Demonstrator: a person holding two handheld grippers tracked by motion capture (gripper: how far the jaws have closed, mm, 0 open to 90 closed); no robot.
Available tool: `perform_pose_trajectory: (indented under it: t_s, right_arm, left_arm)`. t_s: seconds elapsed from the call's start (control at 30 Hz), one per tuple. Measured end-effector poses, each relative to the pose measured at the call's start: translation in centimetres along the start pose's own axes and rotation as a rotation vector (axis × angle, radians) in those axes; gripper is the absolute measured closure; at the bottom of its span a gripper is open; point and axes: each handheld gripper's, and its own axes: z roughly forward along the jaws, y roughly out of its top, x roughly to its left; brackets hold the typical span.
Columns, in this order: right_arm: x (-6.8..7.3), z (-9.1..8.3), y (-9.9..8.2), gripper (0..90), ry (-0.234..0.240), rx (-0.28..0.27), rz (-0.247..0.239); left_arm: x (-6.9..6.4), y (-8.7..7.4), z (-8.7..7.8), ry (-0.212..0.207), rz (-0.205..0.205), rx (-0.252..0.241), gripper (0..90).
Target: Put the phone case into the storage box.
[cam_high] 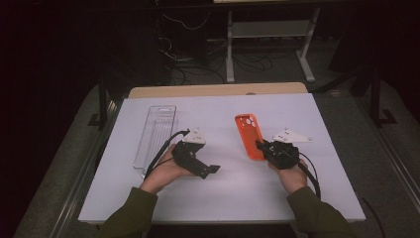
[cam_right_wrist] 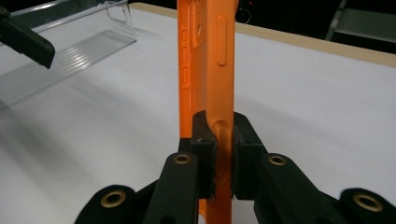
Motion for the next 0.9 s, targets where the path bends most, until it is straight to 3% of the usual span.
perform_pose_trajectory:
  t_s: [0.1, 0.53, 0.6, 0.7, 0.9]
  right_arm:
    - [-0.1, 0.0, -0.1, 80.6, 0.001, 0.001, 0.018]
    - [0.4, 0.0, -0.1, 80.6, -0.017, -0.021, 0.015]
    - [0.5, 0.1, -0.2, 80.5, -0.015, -0.016, 0.009]
    - [0.8, 0.2, -0.1, 80.5, -0.012, -0.020, 0.006]
    - [1.4, 0.2, 0.0, 80.5, -0.009, -0.033, -0.006]
  left_arm:
    - [0.1, 0.0, -0.1, 0.005, 0.007, 0.002, 0.0]
    - [0.5, 0.4, -0.1, 0.027, -0.077, -0.041, 0.0]
    - [0.7, 0.5, -0.2, 0.035, -0.062, -0.041, 0.0]
    - [0.7, 0.6, -0.2, 0.021, -0.100, -0.059, 0.0]
    - [1.2, 1.1, 0.0, 0.025, -0.136, -0.091, 0.0]
